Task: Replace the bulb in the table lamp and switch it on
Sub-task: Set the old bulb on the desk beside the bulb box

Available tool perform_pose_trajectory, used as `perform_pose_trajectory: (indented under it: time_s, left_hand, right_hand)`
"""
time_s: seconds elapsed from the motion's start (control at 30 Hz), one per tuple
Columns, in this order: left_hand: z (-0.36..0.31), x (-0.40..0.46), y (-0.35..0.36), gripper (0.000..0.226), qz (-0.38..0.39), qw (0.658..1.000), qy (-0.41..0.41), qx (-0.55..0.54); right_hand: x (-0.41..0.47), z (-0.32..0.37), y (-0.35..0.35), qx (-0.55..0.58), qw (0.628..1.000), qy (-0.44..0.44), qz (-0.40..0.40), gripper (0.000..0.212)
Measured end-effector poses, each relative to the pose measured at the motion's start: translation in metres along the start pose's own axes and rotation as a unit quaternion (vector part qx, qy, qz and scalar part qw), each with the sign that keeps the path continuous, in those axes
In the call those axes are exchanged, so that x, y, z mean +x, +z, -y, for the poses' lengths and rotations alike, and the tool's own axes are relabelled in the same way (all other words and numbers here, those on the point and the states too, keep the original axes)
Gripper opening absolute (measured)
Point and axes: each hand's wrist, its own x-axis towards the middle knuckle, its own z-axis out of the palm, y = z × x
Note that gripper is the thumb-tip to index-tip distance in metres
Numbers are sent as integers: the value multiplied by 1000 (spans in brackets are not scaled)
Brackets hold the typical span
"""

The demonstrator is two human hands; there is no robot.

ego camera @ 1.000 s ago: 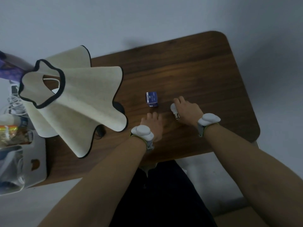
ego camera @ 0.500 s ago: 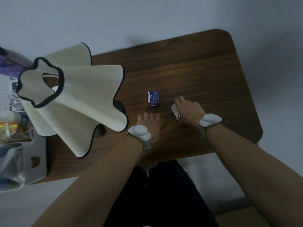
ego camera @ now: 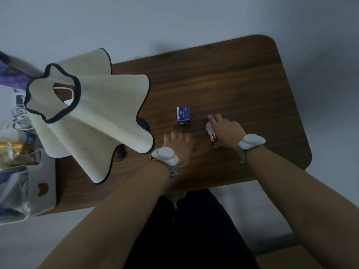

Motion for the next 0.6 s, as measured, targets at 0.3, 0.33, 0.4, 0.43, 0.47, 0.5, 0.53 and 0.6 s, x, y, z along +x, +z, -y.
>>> perform_pose_trajectory:
  time_s: [0.3,0.33,0.4,0.43,0.47,0.5,0.53,0.6]
  left_hand:
    - [-1,-11,-9,74,26,1000,-2,8]
    - [-1,-12,-11,75,31,1000,0,7]
    - [-1,-15,-13,75,33,999,2,7]
    - [-1,-16,-14,73,31,999,1,7]
    - [-2,-17,-14,71,30,1000,-1,6]
    - [-2,-19,-15,71,31,1000,-4,5]
    - [-2,-19,-17,71,34,999,-5,5]
    - [-2,-19,-19,75,43,999,-5,6]
  right_hand:
    - [-4,1,-7,37,999,7,13,122]
    - [-4,1,-7,40,999,4,13,119]
    - [-3,1,-7,44,999,1,15,113]
    - [-3,1,-7,46,999,0,16,112]
    - [-3,2,-7,47,999,-1,16,112]
    - [-3,2,-7,47,999,-2,15,112]
    - [-3,2,-6,48,999,-3,13,112]
    - [-3,0,-4,45,999,-1,5,112]
